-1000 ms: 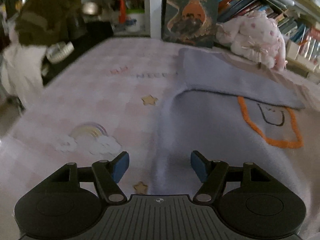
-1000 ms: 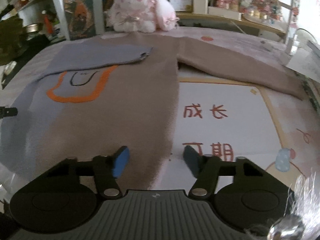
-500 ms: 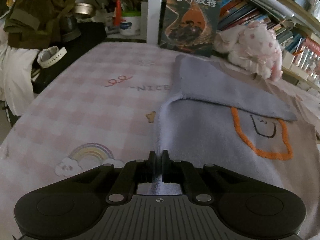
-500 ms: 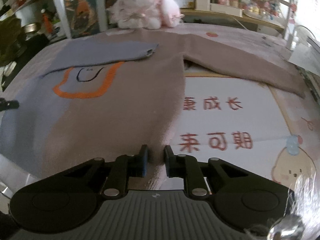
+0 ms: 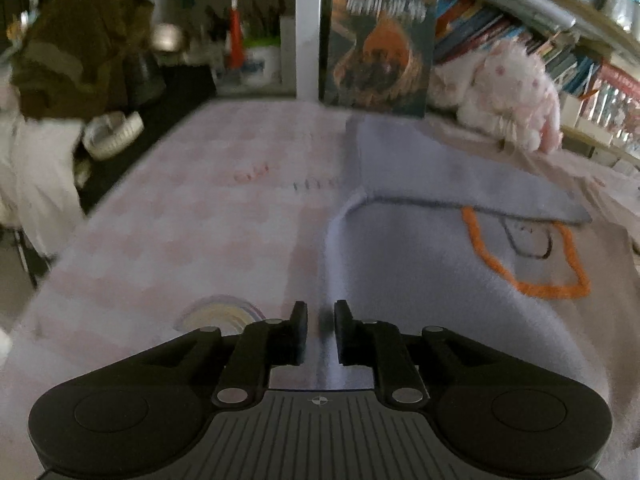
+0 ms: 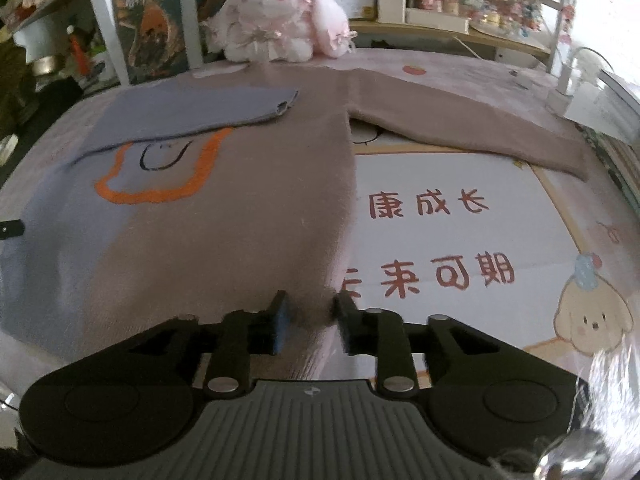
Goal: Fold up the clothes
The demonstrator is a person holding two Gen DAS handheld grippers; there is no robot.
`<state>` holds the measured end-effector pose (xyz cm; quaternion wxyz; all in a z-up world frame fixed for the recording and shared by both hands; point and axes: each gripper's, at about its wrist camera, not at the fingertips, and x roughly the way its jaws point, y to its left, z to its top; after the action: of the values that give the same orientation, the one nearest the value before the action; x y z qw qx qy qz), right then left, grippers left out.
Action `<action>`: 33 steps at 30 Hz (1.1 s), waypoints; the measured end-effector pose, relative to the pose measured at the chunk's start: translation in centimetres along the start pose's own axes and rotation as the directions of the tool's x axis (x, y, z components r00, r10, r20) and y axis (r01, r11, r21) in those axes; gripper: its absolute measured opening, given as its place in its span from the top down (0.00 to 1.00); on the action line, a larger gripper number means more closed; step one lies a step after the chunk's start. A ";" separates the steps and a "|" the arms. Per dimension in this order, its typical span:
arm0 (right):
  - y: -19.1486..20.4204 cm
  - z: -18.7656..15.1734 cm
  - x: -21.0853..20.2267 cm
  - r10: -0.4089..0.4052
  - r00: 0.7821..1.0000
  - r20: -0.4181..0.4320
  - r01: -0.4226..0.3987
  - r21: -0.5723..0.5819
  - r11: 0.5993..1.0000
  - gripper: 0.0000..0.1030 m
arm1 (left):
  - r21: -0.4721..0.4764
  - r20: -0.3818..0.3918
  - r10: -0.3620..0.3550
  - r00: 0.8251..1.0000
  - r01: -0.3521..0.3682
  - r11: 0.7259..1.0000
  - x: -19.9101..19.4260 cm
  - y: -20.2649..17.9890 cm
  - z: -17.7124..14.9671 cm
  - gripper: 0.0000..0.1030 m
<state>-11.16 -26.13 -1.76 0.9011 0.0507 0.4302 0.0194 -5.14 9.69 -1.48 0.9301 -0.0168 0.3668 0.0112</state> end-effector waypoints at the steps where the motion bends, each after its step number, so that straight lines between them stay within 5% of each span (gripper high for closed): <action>1: 0.2 -0.1 -0.4 -0.004 1.000 0.008 0.004 0.007 1.000 0.62 | 0.012 0.022 -0.009 1.000 0.009 1.000 -0.8 -0.2 0.1 0.76; 3: 0.8 -0.4 -1.2 -0.018 0.999 0.026 0.018 0.008 1.000 0.55 | 0.035 0.063 -0.033 0.997 0.031 0.999 -2.2 -0.7 0.1 0.65; 5: 1.4 -0.7 -2.0 -0.039 0.998 0.042 0.039 0.010 0.999 0.44 | 0.048 0.080 -0.062 0.995 0.058 0.997 -3.2 -1.4 -0.1 0.41; 10: 2.8 -1.7 -3.6 -0.088 0.993 0.073 0.087 0.016 0.996 0.25 | 0.078 0.056 -0.161 0.985 0.157 0.985 -4.5 -3.7 -1.2 0.25; 17: 2.5 -2.3 -4.6 -0.147 0.986 0.072 0.145 0.036 0.989 0.18 | 0.197 0.019 -0.224 0.974 0.216 0.956 -5.1 -6.6 -2.6 0.19; 21: 1.2 -2.4 -4.6 -0.175 0.982 0.065 0.171 0.065 0.983 0.16 | 0.180 0.008 -0.215 0.976 0.210 0.961 -4.4 -7.2 -2.3 0.17; 33: -9.6 1.4 -2.1 -0.190 0.979 0.074 0.171 0.207 0.963 0.15 | 0.103 0.008 -0.080 0.997 0.079 0.992 -2.4 -13.0 -0.9 0.16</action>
<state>-11.54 -35.99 -0.30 0.9085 0.1022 0.3904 -0.1084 -7.10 -3.38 -0.24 0.9316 0.0167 0.3603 -0.0446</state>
